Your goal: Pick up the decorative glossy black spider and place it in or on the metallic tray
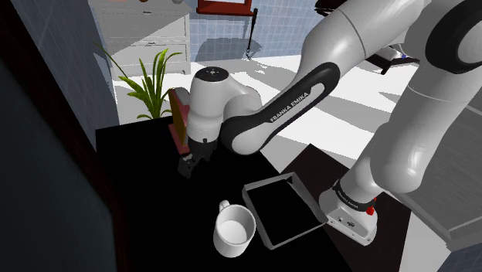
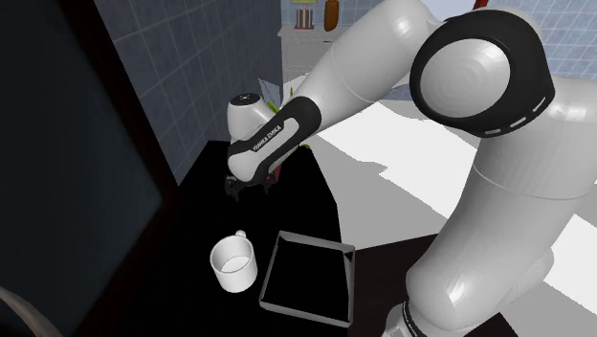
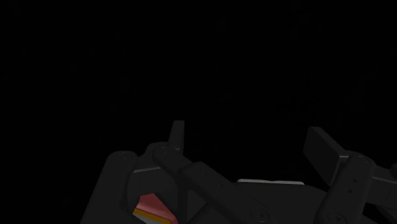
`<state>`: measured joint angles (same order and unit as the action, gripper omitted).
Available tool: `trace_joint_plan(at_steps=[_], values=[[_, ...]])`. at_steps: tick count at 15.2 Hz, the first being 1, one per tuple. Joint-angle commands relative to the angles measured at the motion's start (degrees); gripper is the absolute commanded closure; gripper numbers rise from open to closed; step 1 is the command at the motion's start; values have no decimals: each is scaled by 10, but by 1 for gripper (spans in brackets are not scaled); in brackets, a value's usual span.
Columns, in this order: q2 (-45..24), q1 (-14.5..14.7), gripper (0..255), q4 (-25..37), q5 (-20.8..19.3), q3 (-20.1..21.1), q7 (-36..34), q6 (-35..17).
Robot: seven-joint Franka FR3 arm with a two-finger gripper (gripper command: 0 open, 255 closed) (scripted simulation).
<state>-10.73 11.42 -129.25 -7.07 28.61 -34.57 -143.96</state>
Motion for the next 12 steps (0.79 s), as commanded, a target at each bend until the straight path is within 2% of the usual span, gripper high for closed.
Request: trace_joint_plan(at_steps=[1,2,11,12], values=[[0,0,0,0,0,0,0,0],[0,0,255,0,0,0,0,0],[0,0,255,0,0,0,0,0],[0,0,0,0,0,0,0,0]])
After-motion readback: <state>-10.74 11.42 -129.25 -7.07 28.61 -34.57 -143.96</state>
